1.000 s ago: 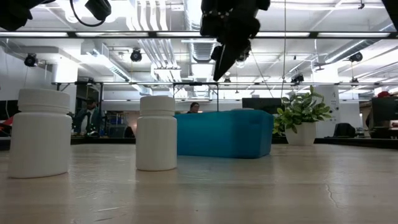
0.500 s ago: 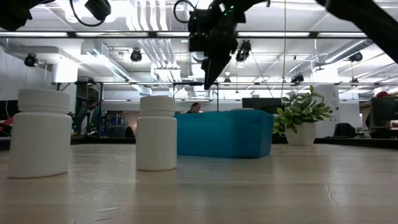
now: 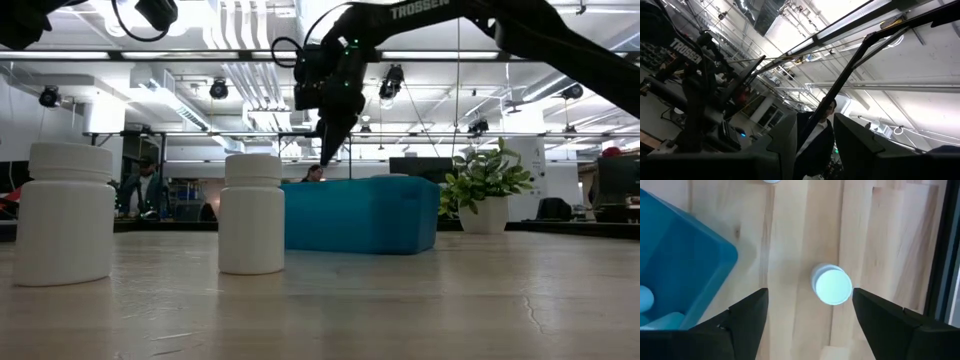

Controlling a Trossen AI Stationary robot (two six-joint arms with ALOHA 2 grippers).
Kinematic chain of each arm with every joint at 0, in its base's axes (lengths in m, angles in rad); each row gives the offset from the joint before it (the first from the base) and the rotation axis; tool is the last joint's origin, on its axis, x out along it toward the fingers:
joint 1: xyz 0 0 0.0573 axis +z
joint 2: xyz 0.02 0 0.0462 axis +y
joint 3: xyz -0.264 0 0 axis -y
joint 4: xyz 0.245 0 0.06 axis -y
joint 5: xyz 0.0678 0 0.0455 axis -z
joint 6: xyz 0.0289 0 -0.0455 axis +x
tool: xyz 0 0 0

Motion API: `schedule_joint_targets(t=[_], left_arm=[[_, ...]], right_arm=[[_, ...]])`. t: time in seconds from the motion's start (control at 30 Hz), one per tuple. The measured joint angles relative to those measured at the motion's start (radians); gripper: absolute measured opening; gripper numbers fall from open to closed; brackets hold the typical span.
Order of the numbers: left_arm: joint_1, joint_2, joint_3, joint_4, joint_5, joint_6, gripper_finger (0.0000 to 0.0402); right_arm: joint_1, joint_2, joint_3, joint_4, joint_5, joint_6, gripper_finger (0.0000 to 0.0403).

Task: Pick and place pill bottles into a basket
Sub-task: Put the white pill bottle into the blue bin

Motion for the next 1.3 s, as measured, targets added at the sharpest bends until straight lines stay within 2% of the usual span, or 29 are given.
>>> schedule_joint_targets(t=[0.63, 1.3], left_arm=[[0.000, 0.000, 0.000, -0.001, 0.015, 0.000, 0.0112], [0.000, 0.000, -0.001, 0.000, 0.017, 0.000, 0.0112]], right_arm=[[-0.027, 0.067, -0.004, 0.038, 0.028, -0.016, 0.0278], [-0.040, 0.068, -0.058, 0.115, 0.025, -0.024, 0.0280]])
